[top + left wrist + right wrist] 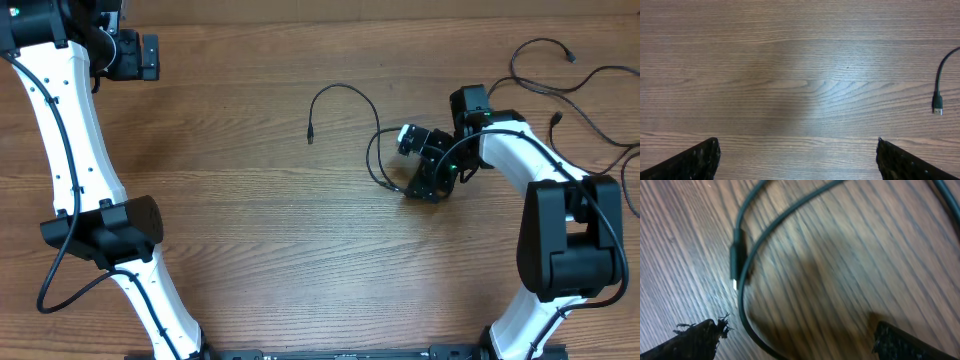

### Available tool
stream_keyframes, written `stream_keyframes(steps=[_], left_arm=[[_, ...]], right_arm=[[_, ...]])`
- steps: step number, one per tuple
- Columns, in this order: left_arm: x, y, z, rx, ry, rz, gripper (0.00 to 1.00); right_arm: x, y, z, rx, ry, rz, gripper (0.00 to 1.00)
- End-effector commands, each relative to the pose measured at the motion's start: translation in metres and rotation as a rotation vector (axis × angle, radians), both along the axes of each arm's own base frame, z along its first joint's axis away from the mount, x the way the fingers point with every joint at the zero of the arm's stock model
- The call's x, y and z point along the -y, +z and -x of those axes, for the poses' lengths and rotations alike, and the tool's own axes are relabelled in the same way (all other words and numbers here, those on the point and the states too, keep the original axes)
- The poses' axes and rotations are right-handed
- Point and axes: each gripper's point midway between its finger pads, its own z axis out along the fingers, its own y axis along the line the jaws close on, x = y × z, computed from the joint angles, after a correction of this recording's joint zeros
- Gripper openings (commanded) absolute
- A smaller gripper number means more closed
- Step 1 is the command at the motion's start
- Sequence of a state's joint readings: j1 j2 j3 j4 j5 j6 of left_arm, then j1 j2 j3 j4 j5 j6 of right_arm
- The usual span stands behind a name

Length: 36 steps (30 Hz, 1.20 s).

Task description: Untangle cables

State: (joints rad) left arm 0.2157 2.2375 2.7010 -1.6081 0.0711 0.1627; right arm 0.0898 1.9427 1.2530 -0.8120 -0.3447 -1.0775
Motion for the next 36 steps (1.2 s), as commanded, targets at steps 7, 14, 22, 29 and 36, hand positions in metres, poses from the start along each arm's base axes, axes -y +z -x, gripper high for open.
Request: stream_keyframes(steps=[7,14,22,29,36], left_arm=[[0.004,-0.006,-0.003,-0.009,-0.004,0.012,1.00],[0.004,-0.006,-0.003,-0.009,-0.004,0.011,1.00],[0.004,-0.006,-0.003,-0.009,-0.004,0.011,0.99],[0.004,-0.006,-0.003,-0.009,-0.004,0.012,1.00],[0.004,-0.006,-0.003,-0.009,-0.004,0.012,1.00]], right_arm=[[-0.006,-0.036,0.037,-0.059,0.063,0.028,0.92],[-0.002,-0.047,0.039,-0.037,0.061,0.049,0.70],[0.002,-0.048,0.038,-0.033,0.059,0.070,0.04],[0.002,-0.048,0.040,-0.045,0.053,0.071,0.04],[0.002,-0.024,0.019,-0.035,-0.035,0.078,0.04]])
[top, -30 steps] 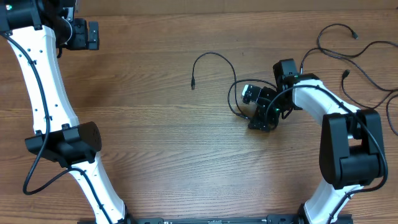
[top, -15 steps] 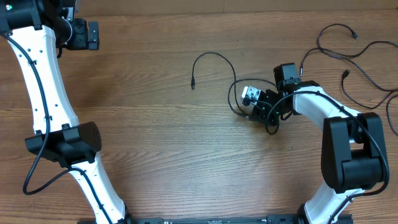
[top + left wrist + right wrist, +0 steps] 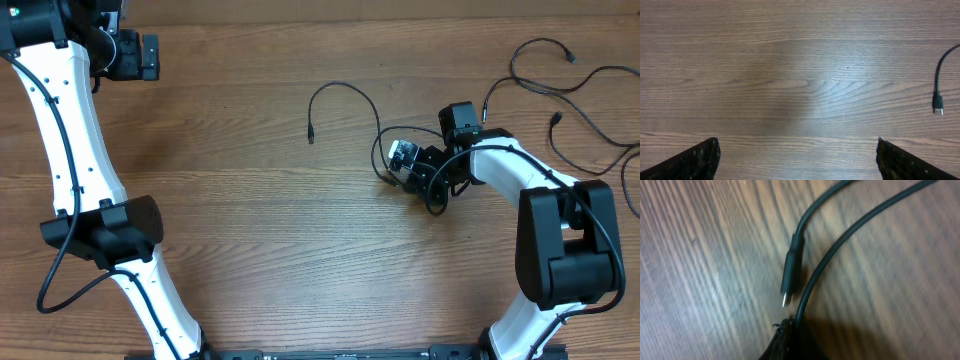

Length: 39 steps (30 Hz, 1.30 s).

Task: Untangle cables
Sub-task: 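Grasp the center cable with the right gripper and lift it right, then drag the grasped black cable to the far right with the right gripper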

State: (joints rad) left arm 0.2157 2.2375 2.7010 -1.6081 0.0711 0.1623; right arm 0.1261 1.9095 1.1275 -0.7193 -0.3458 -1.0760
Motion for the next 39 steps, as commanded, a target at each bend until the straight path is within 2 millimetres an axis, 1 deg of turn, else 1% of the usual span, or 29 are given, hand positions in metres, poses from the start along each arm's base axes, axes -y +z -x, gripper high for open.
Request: stream_keyframes(steps=[1,2,5,7,8,9,11,12,17,19,22,24,26,29,32,39], left_arm=[[0.004,-0.006,-0.003,-0.009,-0.004,0.011,0.99],[0.004,-0.006,-0.003,-0.009,-0.004,0.011,1.00],[0.004,-0.006,-0.003,-0.009,-0.004,0.011,1.00],[0.004,-0.006,-0.003,-0.009,-0.004,0.011,1.00],[0.004,-0.006,-0.003,-0.009,-0.004,0.011,1.00],[0.004,-0.006,-0.003,-0.009,-0.004,0.011,1.00],[0.004,-0.006,-0.003,-0.009,-0.004,0.011,0.99],[0.004,-0.006,-0.003,-0.009,-0.004,0.011,1.00],[0.004,-0.006,-0.003,-0.009,-0.004,0.011,0.99],[0.004,-0.006,-0.003,-0.009,-0.004,0.011,1.00],[0.004,-0.006,-0.003,-0.009,-0.004,0.011,1.00],[0.004,-0.006,-0.003,-0.009,-0.004,0.011,1.00],[0.004,-0.006,-0.003,-0.009,-0.004,0.011,1.00],[0.004,-0.006,-0.003,-0.009,-0.004,0.011,1.00],[0.004,-0.006,-0.003,-0.009,-0.004,0.011,0.99],[0.004,-0.006,-0.003,-0.009,-0.004,0.011,1.00]], right_arm=[[0.014,0.002,-0.010,-0.026,-0.101,0.085,0.04],[0.015,0.011,-0.017,-0.019,-0.137,0.090,0.04],[0.017,0.052,-0.035,-0.009,-0.253,0.089,0.04],[0.015,0.088,-0.044,-0.028,-0.364,0.067,0.04],[0.014,0.102,-0.047,-0.036,-0.404,0.054,0.04],[0.011,0.122,-0.050,-0.046,-0.453,0.028,0.04],[0.004,0.158,-0.053,-0.059,-0.501,-0.020,0.04],[0.000,0.180,-0.053,-0.060,-0.500,-0.052,0.04],[-0.038,0.287,-0.039,-0.038,-0.409,-0.318,0.04],[-0.049,0.326,-0.032,-0.007,-0.366,-0.414,0.04],[-0.064,0.377,-0.013,0.009,-0.313,-0.555,0.04],[-0.073,0.407,0.001,0.003,-0.280,-0.651,0.04],[-0.076,0.425,0.009,0.017,-0.259,-0.696,0.04],[-0.074,0.435,0.009,-0.004,-0.323,-0.723,0.04],[-0.074,0.438,0.010,-0.046,-0.377,-0.737,0.04],[-0.074,0.441,0.013,-0.074,-0.415,-0.748,0.04]])
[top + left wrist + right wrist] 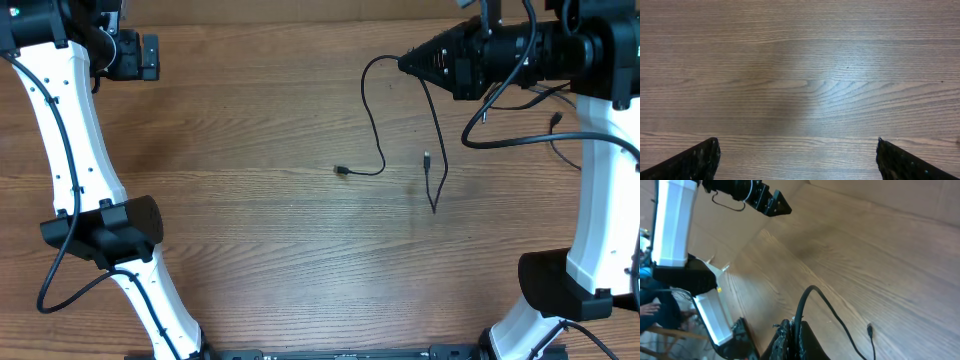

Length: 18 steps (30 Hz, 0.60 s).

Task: Untangle cables
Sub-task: 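Drag the grasped black cable to the far right with the right gripper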

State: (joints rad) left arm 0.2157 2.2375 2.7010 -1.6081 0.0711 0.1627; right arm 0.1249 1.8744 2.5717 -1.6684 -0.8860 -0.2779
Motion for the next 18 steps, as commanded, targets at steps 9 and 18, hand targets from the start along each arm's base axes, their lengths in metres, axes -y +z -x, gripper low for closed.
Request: stream_keyframes(steps=[9,18], left_arm=[[0.004,-0.006,-0.003,-0.009,-0.004,0.012,1.00],[0.004,-0.006,-0.003,-0.009,-0.004,0.012,1.00]], right_arm=[[0.041,-0.006,-0.018,-0.136,-0.406,0.107,0.04],[0.129,-0.013,-0.020,-0.191,-1.011,0.268,0.04]])
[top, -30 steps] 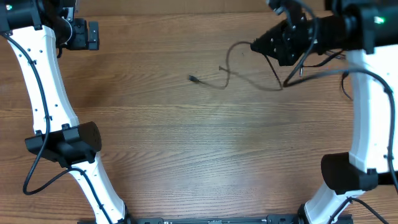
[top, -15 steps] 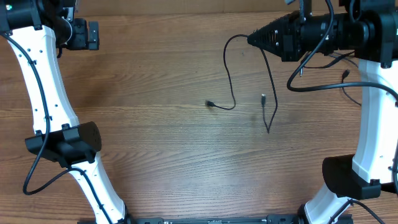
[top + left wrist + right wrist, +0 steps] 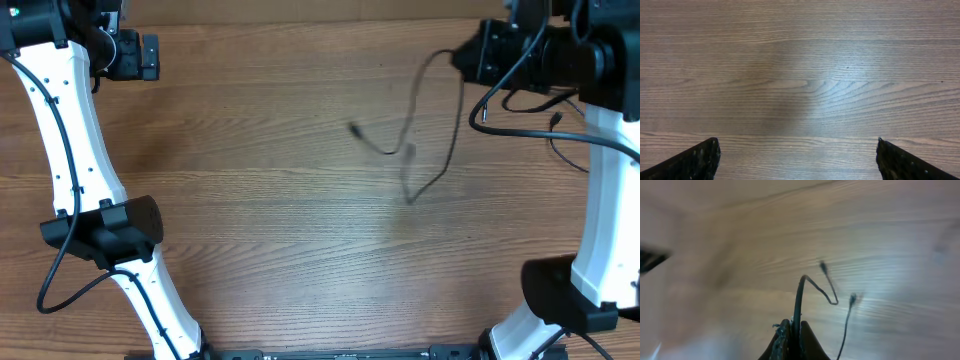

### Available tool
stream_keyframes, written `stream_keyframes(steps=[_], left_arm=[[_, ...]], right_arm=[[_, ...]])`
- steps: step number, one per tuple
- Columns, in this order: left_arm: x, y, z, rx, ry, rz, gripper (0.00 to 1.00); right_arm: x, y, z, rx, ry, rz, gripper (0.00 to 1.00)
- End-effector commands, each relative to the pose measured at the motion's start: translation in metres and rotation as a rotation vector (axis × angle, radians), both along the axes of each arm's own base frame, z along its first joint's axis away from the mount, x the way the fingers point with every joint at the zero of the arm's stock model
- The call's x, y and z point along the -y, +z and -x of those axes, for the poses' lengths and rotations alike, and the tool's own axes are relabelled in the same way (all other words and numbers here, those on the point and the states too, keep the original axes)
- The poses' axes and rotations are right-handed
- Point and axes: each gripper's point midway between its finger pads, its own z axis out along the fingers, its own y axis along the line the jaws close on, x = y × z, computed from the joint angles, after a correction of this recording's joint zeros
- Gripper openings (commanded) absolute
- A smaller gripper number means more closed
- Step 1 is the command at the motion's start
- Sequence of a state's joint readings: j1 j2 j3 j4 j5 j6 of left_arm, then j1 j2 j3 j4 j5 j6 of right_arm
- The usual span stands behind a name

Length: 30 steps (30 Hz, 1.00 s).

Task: Untangle cables
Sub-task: 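Drag the grasped black cable to the far right with the right gripper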

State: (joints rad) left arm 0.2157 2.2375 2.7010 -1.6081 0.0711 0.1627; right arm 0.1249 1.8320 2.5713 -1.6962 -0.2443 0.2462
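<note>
A black cable [image 3: 447, 140] hangs from my right gripper [image 3: 460, 55], which is raised high over the back right of the table and shut on it. The cable is blurred. Its two plug ends [image 3: 356, 128] dangle over the table's middle, and a loop sags lower [image 3: 410, 195]. In the right wrist view the cable [image 3: 800, 297] rises out of the pinched fingers of the right gripper [image 3: 793, 335], with both plugs [image 3: 824, 267] hanging beyond. My left gripper [image 3: 150, 57] stays at the back left corner; it stands open [image 3: 797, 162] over bare wood.
More black cables [image 3: 555, 120] lie at the table's far right, partly hidden behind my right arm [image 3: 600, 200]. My left arm [image 3: 70, 150] stretches along the left side. The wooden table [image 3: 250, 230] fills the rest.
My right gripper, still shut on the cable, has shifted to the right at the back of the table. The hanging cable now looks blurred and its ends sit elsewhere. The left arm has not moved.
My right gripper was open, low over a looped cable on the table at mid-right. Then it was shut on that cable at the table. Later it held the cable high at the back with both ends dangling, and now holds it farther right.
</note>
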Motion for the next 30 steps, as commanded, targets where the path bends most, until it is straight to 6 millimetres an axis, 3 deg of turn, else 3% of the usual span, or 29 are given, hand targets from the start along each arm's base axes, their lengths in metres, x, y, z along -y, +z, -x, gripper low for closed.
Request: stream_keyframes(steps=[1,9,15,21,30], left_arm=[[0.004,-0.006,-0.003,-0.009,-0.004,0.012,0.99],[0.004,-0.006,-0.003,-0.009,-0.004,0.012,0.99],[0.004,-0.006,-0.003,-0.009,-0.004,0.012,0.99],[0.004,-0.006,-0.003,-0.009,-0.004,0.012,1.00],[0.004,-0.006,-0.003,-0.009,-0.004,0.011,0.99]], right_arm=[[0.047,0.027,0.013,0.084,-0.285,0.086,0.04],[0.055,0.040,0.028,0.097,-0.316,0.004,0.04],[0.022,0.033,0.033,0.056,-0.160,-0.066,0.04],[-0.010,0.046,0.050,0.062,-0.011,-0.173,0.04],[0.031,0.039,0.042,0.051,-0.266,-0.109,0.04]])
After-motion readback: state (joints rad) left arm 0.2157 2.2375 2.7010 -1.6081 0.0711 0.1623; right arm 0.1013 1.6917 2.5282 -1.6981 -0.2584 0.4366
